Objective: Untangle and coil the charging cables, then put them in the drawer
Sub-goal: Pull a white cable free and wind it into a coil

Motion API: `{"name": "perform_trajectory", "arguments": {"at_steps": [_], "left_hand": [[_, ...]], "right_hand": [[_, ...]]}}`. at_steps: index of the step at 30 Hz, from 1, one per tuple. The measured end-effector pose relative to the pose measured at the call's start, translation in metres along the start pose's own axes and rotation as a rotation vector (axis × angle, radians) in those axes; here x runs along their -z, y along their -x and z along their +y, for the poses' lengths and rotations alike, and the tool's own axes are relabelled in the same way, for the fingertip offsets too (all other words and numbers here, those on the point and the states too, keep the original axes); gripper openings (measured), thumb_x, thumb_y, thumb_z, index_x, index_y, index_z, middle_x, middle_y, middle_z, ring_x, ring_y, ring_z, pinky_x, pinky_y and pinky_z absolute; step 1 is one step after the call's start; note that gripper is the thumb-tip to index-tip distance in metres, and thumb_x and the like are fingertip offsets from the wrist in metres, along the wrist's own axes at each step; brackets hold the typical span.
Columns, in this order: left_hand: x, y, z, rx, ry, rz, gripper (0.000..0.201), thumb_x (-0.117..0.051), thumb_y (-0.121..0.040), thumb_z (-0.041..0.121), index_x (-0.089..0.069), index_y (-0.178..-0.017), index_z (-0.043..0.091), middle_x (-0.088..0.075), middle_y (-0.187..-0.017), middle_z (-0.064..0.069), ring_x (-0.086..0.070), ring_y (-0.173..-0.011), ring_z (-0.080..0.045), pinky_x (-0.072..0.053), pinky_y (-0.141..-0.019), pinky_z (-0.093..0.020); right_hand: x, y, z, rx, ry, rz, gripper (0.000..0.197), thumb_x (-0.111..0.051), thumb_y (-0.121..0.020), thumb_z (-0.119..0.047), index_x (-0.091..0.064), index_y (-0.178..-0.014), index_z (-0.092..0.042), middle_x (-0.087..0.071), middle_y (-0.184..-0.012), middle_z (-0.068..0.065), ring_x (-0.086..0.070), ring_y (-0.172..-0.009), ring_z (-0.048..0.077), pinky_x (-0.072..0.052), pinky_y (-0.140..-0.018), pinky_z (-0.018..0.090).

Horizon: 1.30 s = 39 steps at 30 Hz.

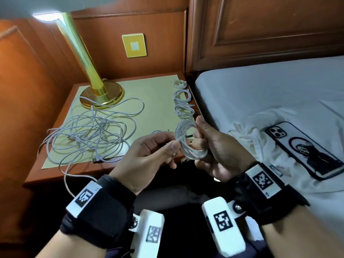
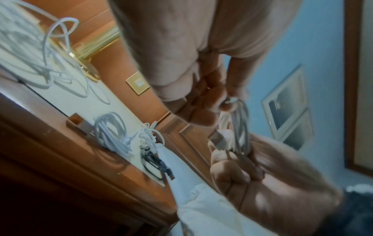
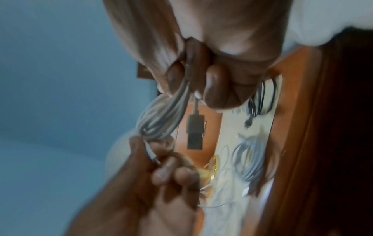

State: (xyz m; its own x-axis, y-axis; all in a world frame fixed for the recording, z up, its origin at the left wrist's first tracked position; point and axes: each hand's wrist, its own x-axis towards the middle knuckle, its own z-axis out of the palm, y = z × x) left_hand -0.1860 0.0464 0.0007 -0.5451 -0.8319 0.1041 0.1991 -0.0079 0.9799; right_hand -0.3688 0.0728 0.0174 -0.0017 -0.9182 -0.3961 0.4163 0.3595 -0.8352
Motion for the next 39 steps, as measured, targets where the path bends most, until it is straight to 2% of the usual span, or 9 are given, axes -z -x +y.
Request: {"name": "perform_trajectory", "arguments": {"at_steps": [8,11,18,22,26,29,32,35,39], "left_hand": [[-0.001,-0.008,-0.004,0.037,-0.057,0.309,0.008,-0.073,-0.086,0.023,-0.08,-0.082,0.02,-0.057,-0.07,0.002,-0.044,-0.062,-0.01,-0.048,-0.059,-0.023],[-0.002,-0.008,-0.003,0.05,-0.001,0.341,0.012,-0.07,-0.082,0.025,-0.08,-0.08,0.018,-0.05,-0.071,-0.007,-0.042,-0.061,-0.011,-0.048,-0.056,-0.021],[-0.001,-0.006,0.002,0.055,0.099,0.347,0.023,-0.065,-0.08,0.022,-0.072,-0.093,0.004,-0.052,-0.074,-0.007,-0.042,-0.061,-0.013,-0.046,-0.055,-0.022],[-0.001,-0.005,-0.001,0.059,-0.049,0.383,0.01,-0.067,-0.089,0.016,-0.075,-0.09,0.011,-0.06,-0.073,-0.003,-0.047,-0.063,-0.013,-0.045,-0.061,-0.024],[0.001,-0.004,-0.004,0.042,-0.355,0.397,0.019,-0.067,-0.095,0.015,-0.077,-0.08,0.02,-0.062,-0.065,0.013,-0.049,-0.063,-0.007,-0.042,-0.071,-0.031],[0.001,-0.005,-0.005,0.055,-0.338,0.379,0.017,-0.068,-0.093,0.024,-0.077,-0.079,0.024,-0.06,-0.067,0.007,-0.047,-0.066,-0.011,-0.041,-0.073,-0.037],[-0.001,-0.005,-0.006,0.058,-0.321,0.368,0.016,-0.064,-0.085,0.037,-0.076,-0.078,0.028,-0.059,-0.07,0.004,-0.046,-0.069,-0.016,-0.04,-0.072,-0.039],[-0.002,-0.006,-0.006,0.062,-0.297,0.362,0.018,-0.066,-0.095,0.028,-0.077,-0.08,0.03,-0.062,-0.069,0.008,-0.048,-0.069,-0.013,-0.04,-0.073,-0.039],[-0.006,-0.005,-0.006,0.053,-0.302,0.329,0.018,-0.063,-0.092,0.036,-0.074,-0.081,0.026,-0.058,-0.068,0.005,-0.047,-0.069,-0.016,-0.039,-0.071,-0.038]], "right_hand": [[0.0,-0.012,0.014,0.296,0.242,0.173,0.032,-0.057,-0.097,-0.042,-0.067,-0.087,-0.013,-0.058,-0.07,-0.005,-0.043,-0.045,0.008,-0.033,-0.049,0.027],[0.004,-0.016,0.017,0.373,0.434,0.217,0.033,-0.06,-0.093,-0.05,-0.072,-0.089,-0.02,-0.062,-0.065,-0.011,-0.056,-0.053,0.007,-0.041,-0.054,0.025],[0.003,-0.013,0.016,0.396,0.468,0.199,0.049,-0.061,-0.081,-0.06,-0.072,-0.09,-0.013,-0.074,-0.088,0.013,-0.073,-0.069,0.019,-0.056,-0.069,0.036],[0.007,-0.015,0.018,0.441,0.51,0.228,0.044,-0.064,-0.083,-0.062,-0.075,-0.091,-0.02,-0.076,-0.083,0.005,-0.073,-0.082,0.031,-0.058,-0.086,0.053],[0.007,-0.015,0.019,0.512,0.499,0.226,0.046,-0.068,-0.077,-0.068,-0.075,-0.094,-0.026,-0.077,-0.085,0.003,-0.073,-0.084,0.029,-0.057,-0.087,0.054],[0.004,-0.014,0.019,0.501,0.336,0.182,0.036,-0.075,-0.077,-0.052,-0.076,-0.092,-0.019,-0.078,-0.086,0.007,-0.074,-0.089,0.028,-0.056,-0.093,0.052],[0.003,-0.014,0.019,0.452,0.174,0.129,0.025,-0.075,-0.074,-0.038,-0.076,-0.085,-0.016,-0.076,-0.083,0.012,-0.073,-0.083,0.028,-0.058,-0.086,0.046],[0.0,-0.014,0.019,0.422,0.086,0.136,0.026,-0.072,-0.076,-0.037,-0.072,-0.087,-0.013,-0.074,-0.08,0.012,-0.07,-0.077,0.024,-0.057,-0.075,0.038],[0.001,-0.018,0.022,0.411,0.084,0.179,0.021,-0.066,-0.085,-0.044,-0.073,-0.076,-0.027,-0.069,-0.076,-0.005,-0.065,-0.076,0.014,-0.048,-0.067,0.032]]}}
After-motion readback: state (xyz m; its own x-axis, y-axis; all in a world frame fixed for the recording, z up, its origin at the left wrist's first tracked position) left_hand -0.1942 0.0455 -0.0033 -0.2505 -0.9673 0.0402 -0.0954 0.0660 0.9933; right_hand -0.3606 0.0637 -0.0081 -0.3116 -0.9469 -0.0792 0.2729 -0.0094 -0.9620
